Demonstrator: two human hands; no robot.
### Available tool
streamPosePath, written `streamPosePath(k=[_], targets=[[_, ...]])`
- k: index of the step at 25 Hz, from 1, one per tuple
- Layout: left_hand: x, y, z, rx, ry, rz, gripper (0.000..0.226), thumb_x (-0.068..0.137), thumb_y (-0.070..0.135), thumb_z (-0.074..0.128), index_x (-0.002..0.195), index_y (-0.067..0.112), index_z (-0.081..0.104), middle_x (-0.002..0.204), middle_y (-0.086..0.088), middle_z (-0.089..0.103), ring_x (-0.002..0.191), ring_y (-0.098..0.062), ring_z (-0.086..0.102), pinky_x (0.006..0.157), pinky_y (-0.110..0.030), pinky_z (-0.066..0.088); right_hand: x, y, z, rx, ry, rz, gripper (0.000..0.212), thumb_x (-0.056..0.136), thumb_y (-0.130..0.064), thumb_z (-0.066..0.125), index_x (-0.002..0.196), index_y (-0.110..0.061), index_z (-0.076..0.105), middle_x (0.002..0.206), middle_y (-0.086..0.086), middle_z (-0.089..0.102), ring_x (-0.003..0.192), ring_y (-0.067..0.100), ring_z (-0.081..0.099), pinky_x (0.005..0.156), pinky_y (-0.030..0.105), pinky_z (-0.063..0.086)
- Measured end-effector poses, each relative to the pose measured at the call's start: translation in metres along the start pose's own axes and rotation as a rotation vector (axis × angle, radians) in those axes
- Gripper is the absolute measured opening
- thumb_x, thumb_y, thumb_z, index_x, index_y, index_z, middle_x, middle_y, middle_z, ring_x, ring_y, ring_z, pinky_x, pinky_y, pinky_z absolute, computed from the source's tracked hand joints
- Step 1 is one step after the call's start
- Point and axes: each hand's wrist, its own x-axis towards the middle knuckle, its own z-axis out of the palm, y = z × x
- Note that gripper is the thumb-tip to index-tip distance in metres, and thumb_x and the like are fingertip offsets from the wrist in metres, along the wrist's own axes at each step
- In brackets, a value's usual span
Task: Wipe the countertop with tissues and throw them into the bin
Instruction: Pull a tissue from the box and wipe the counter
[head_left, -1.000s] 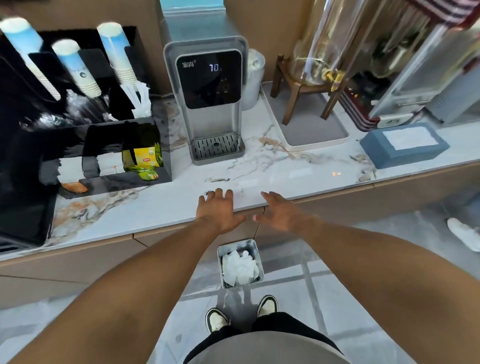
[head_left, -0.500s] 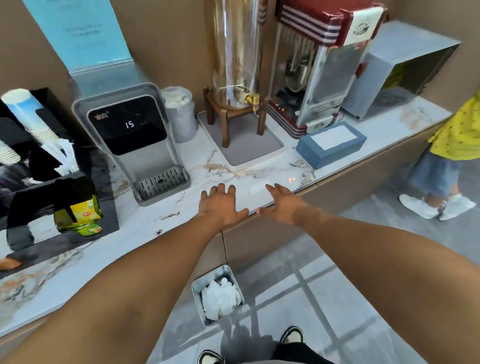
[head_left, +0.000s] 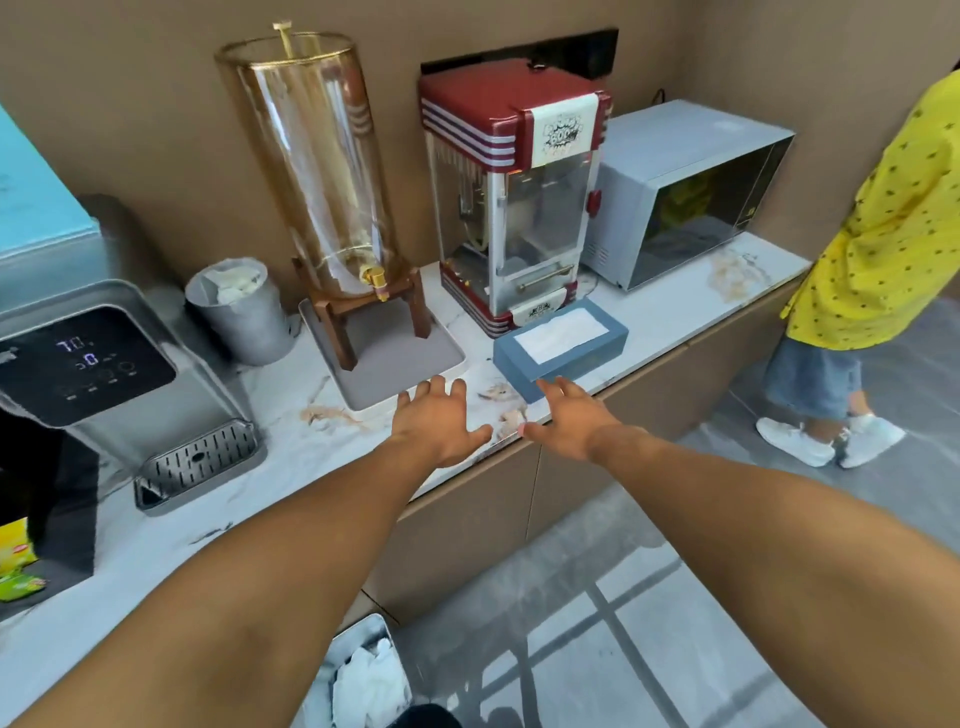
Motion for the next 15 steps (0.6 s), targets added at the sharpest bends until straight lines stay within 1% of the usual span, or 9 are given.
streamPosePath(k=[3,7,11,15], targets=[[0.028,0.031,-0.005,0.029,-0.008,0.047,0.081,0.084,0.072,0.042,0.145,0.019,0.037,0.15,-0.013,0.041,0.139,-0.033,0.037,0.112,-0.053,0.032,0.018,0.028,-0.017,0.0,0.036,0.005,0.083,0.089,-0.06,0.051,0.154,-0.025,0.013,0.163,0.004,0.012,0.149,0.028,0.011,0.12,0.049,0.016],[0.074,0.065,-0.001,0.003,-0.033,0.114,0.078,0.084,0.07,0.044,0.143,0.019,0.037,0.146,-0.013,0.043,0.136,-0.033,0.039,0.111,-0.052,0.033,0.054,0.056,-0.029,0.01,0.053,0.033,0.079,0.092,-0.058,0.05,0.154,-0.022,0.016,0.162,0.007,0.015,0.149,0.028,0.014,0.12,0.049,0.018],[0.134,0.076,0.005,-0.022,-0.019,0.13,0.077,0.087,0.071,0.044,0.141,0.017,0.039,0.144,-0.013,0.044,0.132,-0.033,0.042,0.108,-0.052,0.036,0.104,0.075,-0.042,-0.022,0.046,0.066,0.078,0.093,-0.057,0.049,0.154,-0.023,0.015,0.163,0.007,0.012,0.149,0.029,0.014,0.12,0.051,0.019],[0.19,0.076,0.015,-0.064,-0.023,0.147,0.077,0.089,0.07,0.041,0.143,0.016,0.037,0.145,-0.015,0.045,0.132,-0.034,0.043,0.106,-0.051,0.04,0.161,0.088,-0.051,-0.062,0.053,0.108,0.073,0.094,-0.056,0.047,0.153,-0.024,0.019,0.163,0.009,0.014,0.146,0.034,0.02,0.119,0.05,0.023]])
